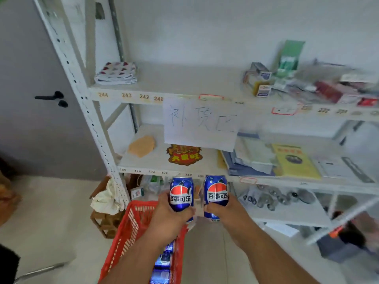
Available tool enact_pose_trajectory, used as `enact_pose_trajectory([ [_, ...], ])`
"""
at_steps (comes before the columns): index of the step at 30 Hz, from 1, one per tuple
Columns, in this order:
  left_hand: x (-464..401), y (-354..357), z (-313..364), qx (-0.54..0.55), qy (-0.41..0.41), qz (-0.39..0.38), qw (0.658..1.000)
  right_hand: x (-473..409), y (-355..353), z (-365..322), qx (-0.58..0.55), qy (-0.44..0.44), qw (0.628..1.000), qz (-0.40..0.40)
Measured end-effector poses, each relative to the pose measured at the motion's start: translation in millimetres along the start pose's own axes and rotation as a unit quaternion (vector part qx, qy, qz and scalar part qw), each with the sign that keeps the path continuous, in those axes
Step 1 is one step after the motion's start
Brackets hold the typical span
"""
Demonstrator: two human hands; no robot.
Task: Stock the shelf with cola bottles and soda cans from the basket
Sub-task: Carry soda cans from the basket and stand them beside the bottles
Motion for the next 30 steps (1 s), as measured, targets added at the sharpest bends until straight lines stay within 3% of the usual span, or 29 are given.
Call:
enact_pose_trajectory([
  [6,-20.7,96.4,35.6,-0.071,0.034,-0.101,0.992,77.2,-87.5,3.5,-0.023,-0.028,0.988,0.148],
  [13,21.2,259.9,63.9,-0.107,0.088,-0.242,0.960,220.2,-186.0,37.2,-0.070,-0.062,0.943,0.319],
  [23,169.1,466.6,66.5,-0.158,0.153,-0.418,0.881,465.7,-261.0,120.3,-0.108,-0.066,0.852,0.508],
  [30,269.5,580.7,45.7,-0.189,0.181,-0.526,0.809,603.9,-262.3,181.7,-0.152,-0.048,0.767,0.622],
])
Point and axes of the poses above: each hand's wrist, its own x-axis away from the middle knuckle, its own y-axis out of the palm, z = x × y, the point moved 1 cm from there along -x, towards the middle knuckle, and after that the axes turned 12 degrees about -z, right-handed, at the moved point
